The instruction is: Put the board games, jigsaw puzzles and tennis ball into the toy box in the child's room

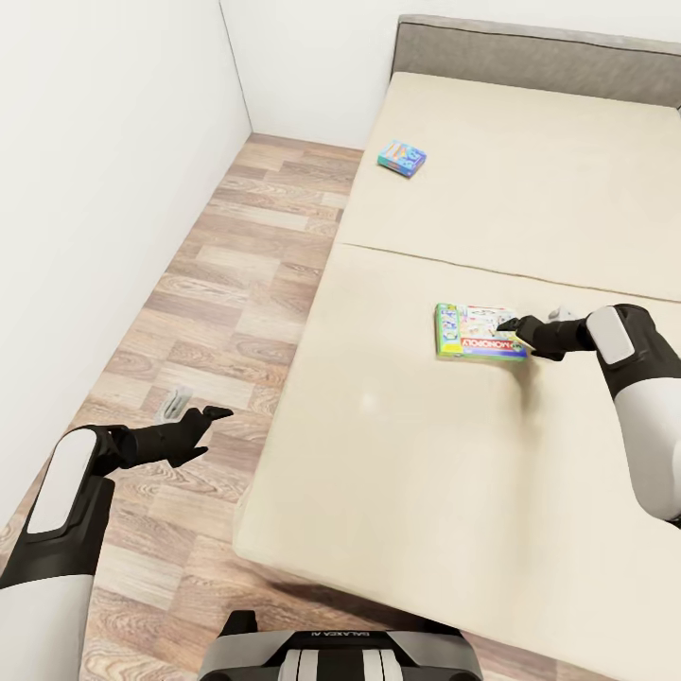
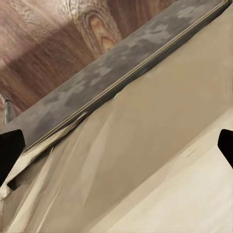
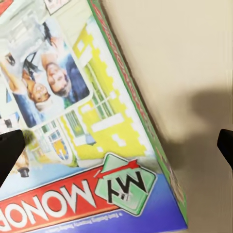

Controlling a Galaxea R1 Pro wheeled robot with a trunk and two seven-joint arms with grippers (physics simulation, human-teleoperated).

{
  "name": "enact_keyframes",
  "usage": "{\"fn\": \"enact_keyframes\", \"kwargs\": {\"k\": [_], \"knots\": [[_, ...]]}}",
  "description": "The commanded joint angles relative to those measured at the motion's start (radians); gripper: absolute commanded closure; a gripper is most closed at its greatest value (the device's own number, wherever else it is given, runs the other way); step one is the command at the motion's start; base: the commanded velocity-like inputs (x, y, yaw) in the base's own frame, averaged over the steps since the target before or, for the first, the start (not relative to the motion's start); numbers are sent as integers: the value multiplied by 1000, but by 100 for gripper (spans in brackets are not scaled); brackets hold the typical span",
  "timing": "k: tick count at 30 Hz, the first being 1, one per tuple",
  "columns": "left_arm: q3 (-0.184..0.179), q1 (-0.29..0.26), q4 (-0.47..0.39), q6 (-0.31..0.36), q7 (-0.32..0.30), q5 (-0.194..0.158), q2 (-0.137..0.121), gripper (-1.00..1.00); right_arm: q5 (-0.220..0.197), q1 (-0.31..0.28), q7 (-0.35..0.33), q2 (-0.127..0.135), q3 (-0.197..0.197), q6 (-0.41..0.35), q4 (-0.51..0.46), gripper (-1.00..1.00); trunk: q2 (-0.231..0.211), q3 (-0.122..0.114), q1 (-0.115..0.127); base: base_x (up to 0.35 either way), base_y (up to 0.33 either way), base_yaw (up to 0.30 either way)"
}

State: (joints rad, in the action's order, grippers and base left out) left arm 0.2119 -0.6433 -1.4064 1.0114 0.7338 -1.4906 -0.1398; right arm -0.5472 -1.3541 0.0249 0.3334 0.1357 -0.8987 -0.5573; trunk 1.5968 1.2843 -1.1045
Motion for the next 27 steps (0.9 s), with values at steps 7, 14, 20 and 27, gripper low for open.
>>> {"fn": "enact_keyframes", "kwargs": {"k": [7,14,20,27], "knots": [[1,-1,0,3,10,-10,-1,-100,-9,2,-18,-1,3,-1,-1,-100,0,1,-1,0,0,212],[1,-1,0,3,10,-10,0,-100,-8,3,-22,-1,4,0,-1,-100,0,1,-1,0,0,267],[0,0,0,3,10,-10,-1,-100,-8,3,-23,0,4,0,-2,-100,0,1,-1,0,0,201],[-1,2,0,3,10,-9,-1,-100,-8,3,-23,0,4,0,-2,-100,0,1,-1,0,0,51]]}}
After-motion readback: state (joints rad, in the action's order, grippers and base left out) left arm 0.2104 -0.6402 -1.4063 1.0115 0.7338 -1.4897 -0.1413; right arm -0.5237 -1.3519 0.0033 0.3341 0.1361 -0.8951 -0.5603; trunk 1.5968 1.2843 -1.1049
